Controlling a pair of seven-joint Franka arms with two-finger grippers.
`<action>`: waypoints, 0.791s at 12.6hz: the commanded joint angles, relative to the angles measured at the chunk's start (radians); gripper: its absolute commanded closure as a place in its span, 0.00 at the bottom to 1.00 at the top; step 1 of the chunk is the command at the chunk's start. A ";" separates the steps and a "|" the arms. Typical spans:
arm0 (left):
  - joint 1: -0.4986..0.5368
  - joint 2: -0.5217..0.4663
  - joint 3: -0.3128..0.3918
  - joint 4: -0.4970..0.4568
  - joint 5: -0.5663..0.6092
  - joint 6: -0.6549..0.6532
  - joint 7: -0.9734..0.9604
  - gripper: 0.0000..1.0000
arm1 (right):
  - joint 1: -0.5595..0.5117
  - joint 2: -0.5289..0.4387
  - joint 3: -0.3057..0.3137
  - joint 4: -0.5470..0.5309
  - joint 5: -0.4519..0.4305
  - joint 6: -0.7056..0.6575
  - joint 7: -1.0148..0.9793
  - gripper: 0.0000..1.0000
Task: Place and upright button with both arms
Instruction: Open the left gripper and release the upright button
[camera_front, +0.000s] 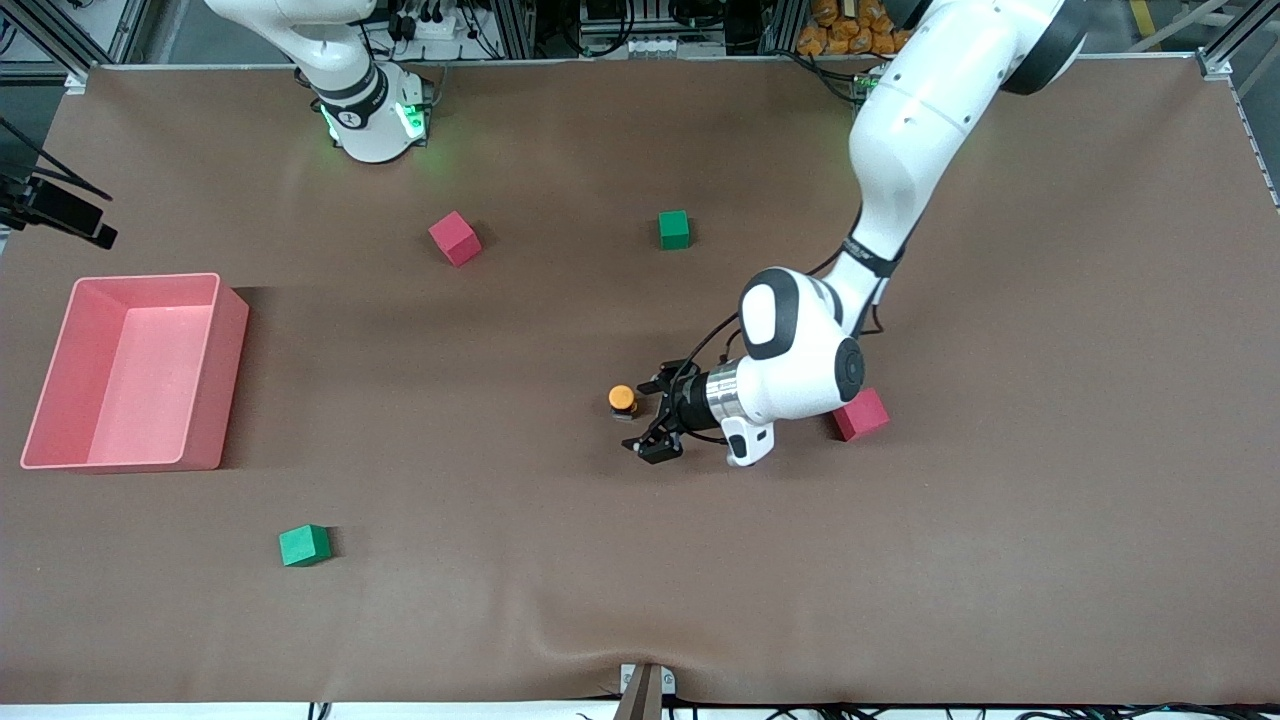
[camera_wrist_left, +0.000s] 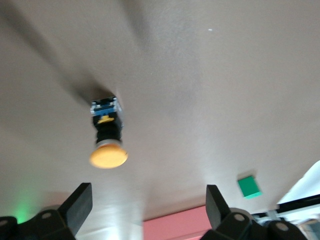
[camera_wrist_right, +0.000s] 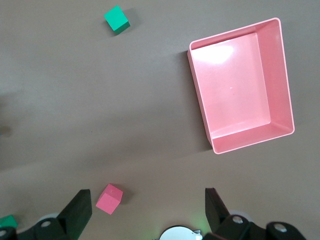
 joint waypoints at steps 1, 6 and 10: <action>0.035 -0.153 0.001 -0.042 0.215 -0.177 -0.035 0.00 | -0.018 -0.012 0.012 -0.004 -0.005 -0.006 -0.011 0.00; 0.052 -0.380 0.000 -0.042 0.607 -0.476 0.027 0.00 | -0.018 -0.013 0.012 -0.006 -0.003 0.004 -0.009 0.00; 0.093 -0.544 0.001 -0.042 0.786 -0.745 0.333 0.00 | -0.027 -0.013 0.012 -0.011 0.029 0.015 -0.009 0.00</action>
